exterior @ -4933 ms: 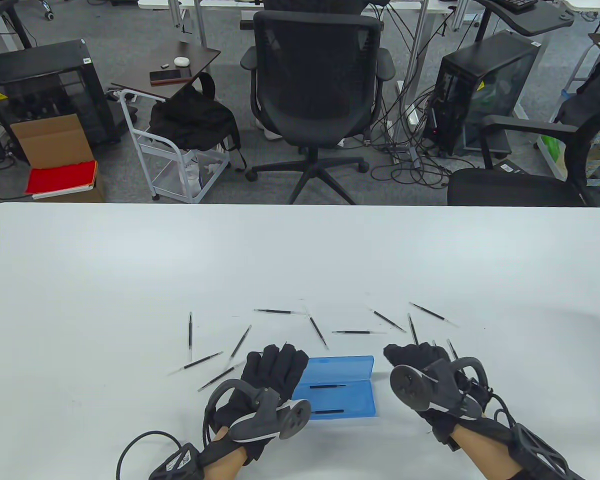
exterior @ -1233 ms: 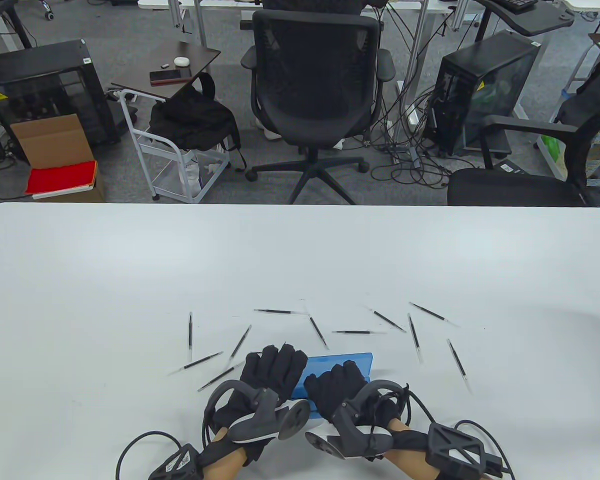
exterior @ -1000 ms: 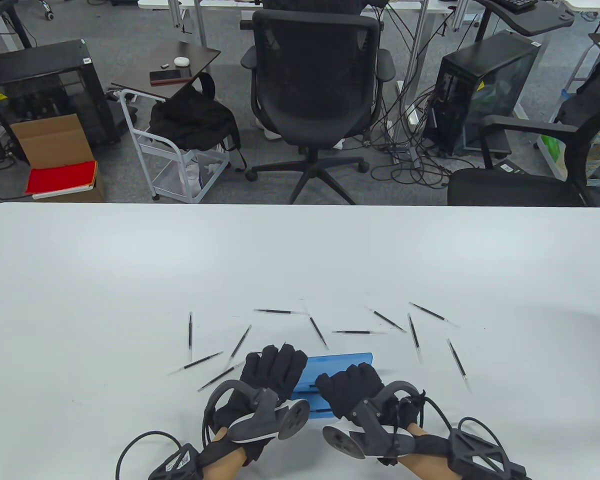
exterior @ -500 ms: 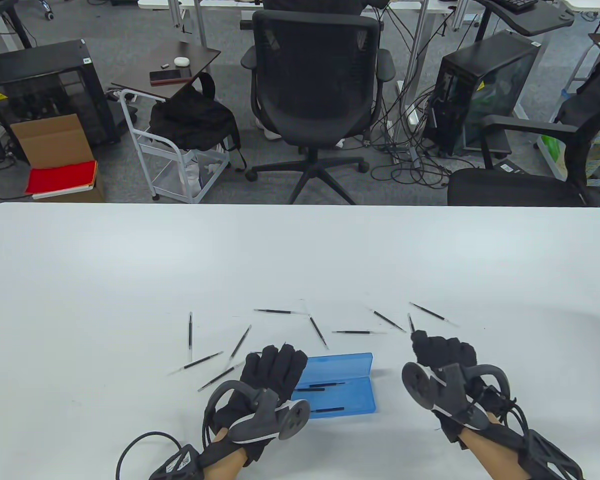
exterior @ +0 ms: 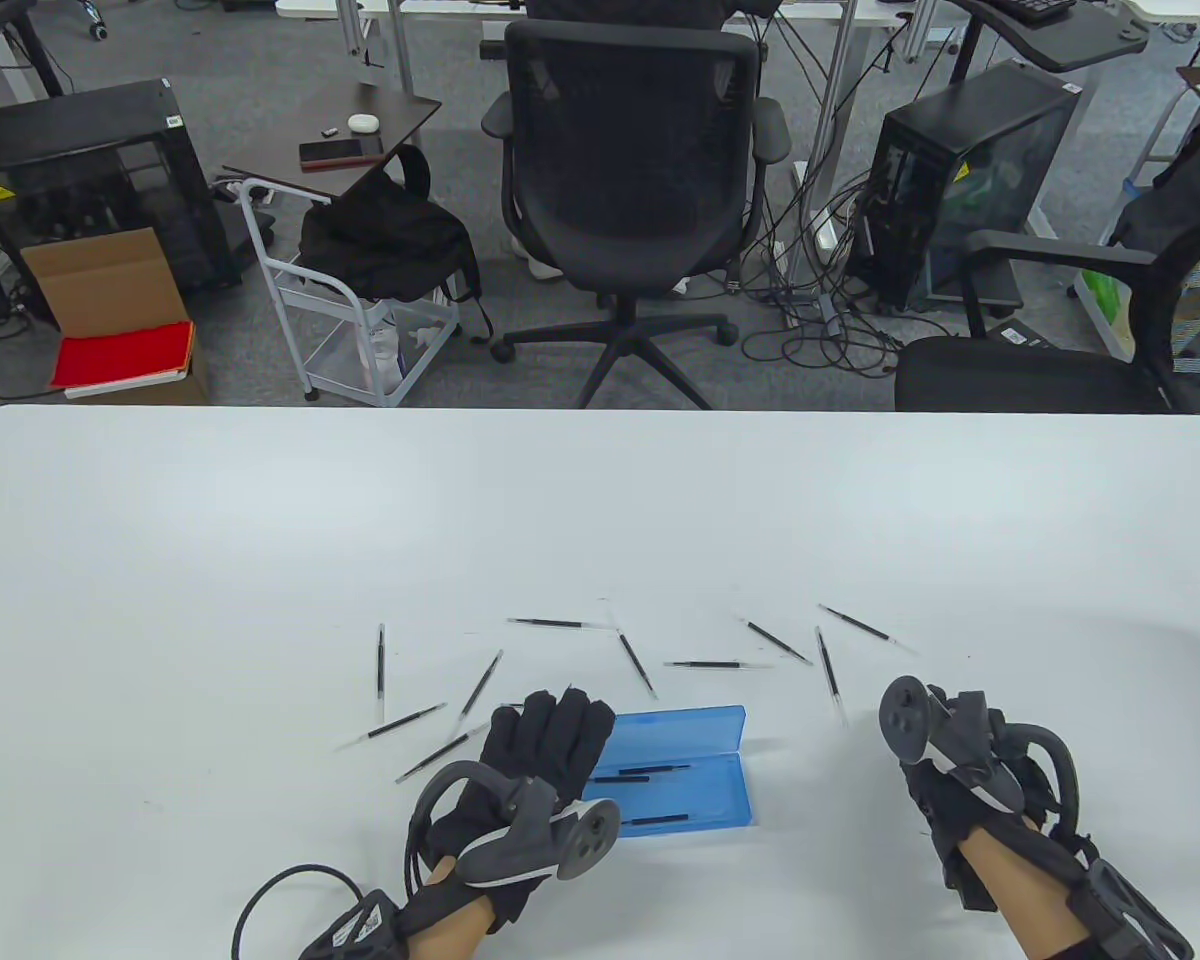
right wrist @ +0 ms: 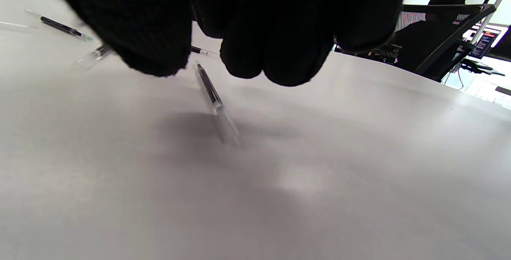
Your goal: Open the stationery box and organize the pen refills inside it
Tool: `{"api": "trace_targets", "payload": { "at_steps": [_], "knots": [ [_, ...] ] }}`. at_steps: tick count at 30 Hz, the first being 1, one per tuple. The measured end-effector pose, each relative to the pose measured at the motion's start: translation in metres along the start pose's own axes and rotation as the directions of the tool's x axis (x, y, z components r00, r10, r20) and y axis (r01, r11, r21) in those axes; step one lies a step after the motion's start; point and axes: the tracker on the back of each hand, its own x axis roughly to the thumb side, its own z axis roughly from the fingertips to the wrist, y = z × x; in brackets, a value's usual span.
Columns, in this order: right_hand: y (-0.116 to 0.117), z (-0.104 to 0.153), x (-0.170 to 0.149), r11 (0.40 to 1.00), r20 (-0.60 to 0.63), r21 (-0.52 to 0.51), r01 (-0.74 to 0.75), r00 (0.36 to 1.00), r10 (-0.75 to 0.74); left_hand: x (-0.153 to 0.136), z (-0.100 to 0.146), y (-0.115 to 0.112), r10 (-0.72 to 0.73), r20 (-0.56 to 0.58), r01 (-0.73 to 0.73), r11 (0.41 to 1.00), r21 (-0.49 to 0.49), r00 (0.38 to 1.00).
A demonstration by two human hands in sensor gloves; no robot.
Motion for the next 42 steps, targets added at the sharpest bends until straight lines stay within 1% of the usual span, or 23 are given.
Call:
{"api": "trace_targets", "payload": {
  "at_steps": [4,8,10,23,30,34,39,42],
  "knots": [
    [0.006,-0.002,0.003,1.0,-0.008,0.026,0.0,1.0,0.0,0.0,0.0,0.0,0.001,0.0,-0.001,1.0,0.0,1.0],
    [0.014,-0.005,0.009,0.997,-0.031,0.072,-0.041,0.999,0.043,0.0,0.0,0.0,0.0,0.001,0.0,1.0,-0.001,1.0],
    [0.015,-0.005,0.012,0.997,-0.045,0.038,-0.062,0.997,0.064,0.0,0.0,0.0,-0.001,0.001,0.001,1.0,-0.001,1.0],
    [0.019,-0.013,0.022,0.989,-0.144,0.026,-0.146,0.978,0.148,0.0,0.0,0.0,-0.005,0.0,0.005,1.0,0.0,1.0],
    [0.018,-0.018,0.017,0.995,-0.168,0.052,-0.083,0.982,0.091,0.0,0.0,0.0,-0.002,0.001,0.002,1.0,0.0,1.0],
    [0.018,-0.019,0.013,0.998,-0.171,0.043,-0.053,0.983,0.059,0.0,0.0,0.0,-0.002,0.001,0.002,1.0,0.0,1.0],
    [0.013,-0.015,0.011,1.0,-0.142,0.001,-0.005,0.99,0.005,0.0,0.0,0.0,0.002,0.002,-0.002,1.0,-0.001,1.0],
    [0.0,-0.005,0.016,0.998,-0.087,-0.062,0.014,0.996,-0.019,0.0,0.0,0.0,0.008,0.001,-0.008,1.0,-0.002,1.0]
  ]
}}
